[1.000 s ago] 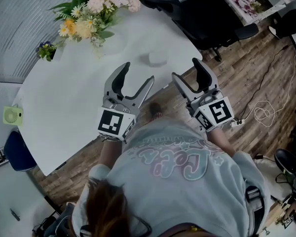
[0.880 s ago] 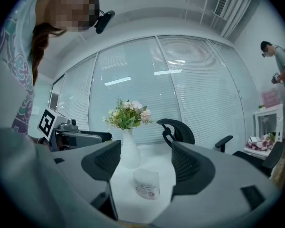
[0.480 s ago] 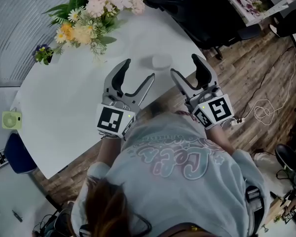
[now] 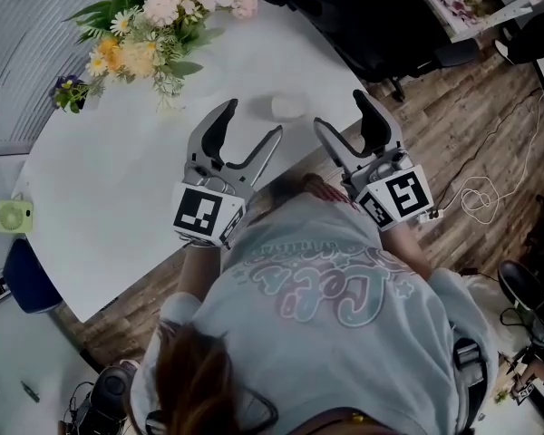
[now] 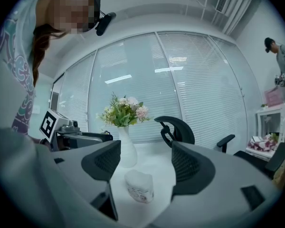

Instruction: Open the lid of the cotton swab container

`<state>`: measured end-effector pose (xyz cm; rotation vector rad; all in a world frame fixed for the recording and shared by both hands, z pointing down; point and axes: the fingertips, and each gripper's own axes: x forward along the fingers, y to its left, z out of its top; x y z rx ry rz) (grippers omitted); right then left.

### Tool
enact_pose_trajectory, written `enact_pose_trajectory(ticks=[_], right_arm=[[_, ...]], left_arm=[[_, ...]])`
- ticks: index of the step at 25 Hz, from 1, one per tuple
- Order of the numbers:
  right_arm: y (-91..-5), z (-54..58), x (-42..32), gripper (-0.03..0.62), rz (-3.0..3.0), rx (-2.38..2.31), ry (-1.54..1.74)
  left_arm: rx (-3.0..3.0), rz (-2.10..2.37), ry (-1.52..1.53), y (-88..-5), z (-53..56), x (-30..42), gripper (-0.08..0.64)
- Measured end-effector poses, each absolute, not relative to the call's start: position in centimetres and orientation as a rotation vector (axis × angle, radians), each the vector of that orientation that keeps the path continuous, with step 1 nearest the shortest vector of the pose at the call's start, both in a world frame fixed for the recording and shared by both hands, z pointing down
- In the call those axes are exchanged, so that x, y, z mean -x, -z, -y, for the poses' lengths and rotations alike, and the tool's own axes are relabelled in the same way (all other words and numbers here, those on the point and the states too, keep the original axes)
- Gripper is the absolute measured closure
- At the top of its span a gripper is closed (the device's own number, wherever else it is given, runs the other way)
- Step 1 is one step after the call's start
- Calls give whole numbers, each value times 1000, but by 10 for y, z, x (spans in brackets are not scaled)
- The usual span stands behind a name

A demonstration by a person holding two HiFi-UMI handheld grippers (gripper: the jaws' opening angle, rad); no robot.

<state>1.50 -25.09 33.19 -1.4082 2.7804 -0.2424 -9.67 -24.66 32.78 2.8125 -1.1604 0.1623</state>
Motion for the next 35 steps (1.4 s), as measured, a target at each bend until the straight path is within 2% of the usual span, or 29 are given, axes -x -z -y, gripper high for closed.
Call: enact_pose_trajectory(ticks=[11, 35], right_arm=[[-339, 248, -21, 270, -2792, 1428, 266], [-355, 241, -42, 270, -2731, 1571, 294]], left_arm=[[-2835, 1054, -185, -349, 250, 86, 272], [-2910, 733, -560, -437, 275, 50, 268]])
